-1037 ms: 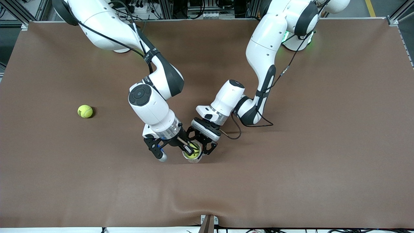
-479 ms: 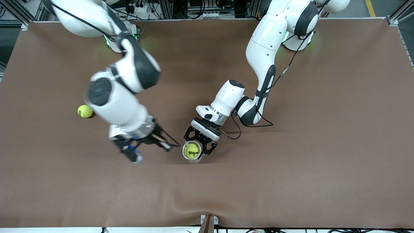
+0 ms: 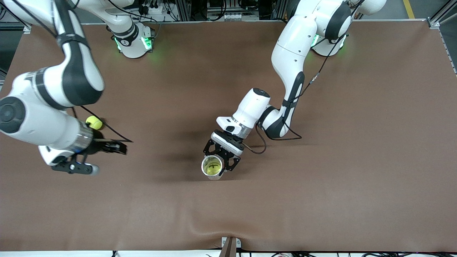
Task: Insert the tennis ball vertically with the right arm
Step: 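Move the right gripper to the second tennis ball and grasp it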
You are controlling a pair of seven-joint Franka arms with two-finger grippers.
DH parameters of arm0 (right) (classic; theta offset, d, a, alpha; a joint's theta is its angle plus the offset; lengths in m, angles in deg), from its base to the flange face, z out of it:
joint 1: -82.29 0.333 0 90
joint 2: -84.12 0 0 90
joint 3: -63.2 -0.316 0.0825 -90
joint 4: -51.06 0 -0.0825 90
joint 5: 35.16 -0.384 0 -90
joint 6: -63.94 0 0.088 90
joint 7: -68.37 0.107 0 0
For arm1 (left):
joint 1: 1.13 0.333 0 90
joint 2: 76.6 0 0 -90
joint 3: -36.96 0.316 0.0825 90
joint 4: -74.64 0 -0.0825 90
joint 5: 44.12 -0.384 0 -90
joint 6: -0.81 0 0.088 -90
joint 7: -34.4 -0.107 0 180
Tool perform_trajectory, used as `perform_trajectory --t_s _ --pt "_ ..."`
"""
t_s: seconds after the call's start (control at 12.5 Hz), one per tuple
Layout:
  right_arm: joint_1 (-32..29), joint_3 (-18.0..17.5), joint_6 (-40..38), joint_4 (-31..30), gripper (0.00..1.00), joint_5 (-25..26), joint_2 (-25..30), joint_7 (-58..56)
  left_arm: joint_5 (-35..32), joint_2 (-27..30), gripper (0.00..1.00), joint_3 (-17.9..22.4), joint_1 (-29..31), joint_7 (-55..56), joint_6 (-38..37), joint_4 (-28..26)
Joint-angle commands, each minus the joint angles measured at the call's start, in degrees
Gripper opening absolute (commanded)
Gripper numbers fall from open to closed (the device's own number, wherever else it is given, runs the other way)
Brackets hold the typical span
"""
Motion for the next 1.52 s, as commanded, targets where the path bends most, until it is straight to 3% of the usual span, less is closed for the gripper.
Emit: perform_trajectory --t_s 0.0,0.16,0.48,0.8,1.44 --pt "-1.44 3.65 1.71 -14.52 1.00 1.70 8.40 -11.37 1.04 -1.79 0.76 0.94 -0.61 -0.05 0.85 2.01" --pt "-2.66 6.65 3.37 -21.37 1.00 1.97 10.34 -19.02 1.04 -1.79 0.77 0.94 -0.61 -0.05 0.85 1.93" --pt "-3.90 13.77 17.33 -34.57 1.00 2.32 10.35 -37.91 1.04 -1.79 0.77 0.94 -0.61 -0.05 0.85 1.93" --pt "-5.65 15.10 24.80 -42.75 1.00 2.32 9.56 -41.90 1.13 -1.70 0.77 0.94 -0.52 -0.05 0.85 2.01" --pt "-6.10 16.50 34.75 -44.88 1.00 2.32 3.51 -44.01 1.13 -1.79 0.77 0.94 -0.61 -0.05 0.85 2.28"
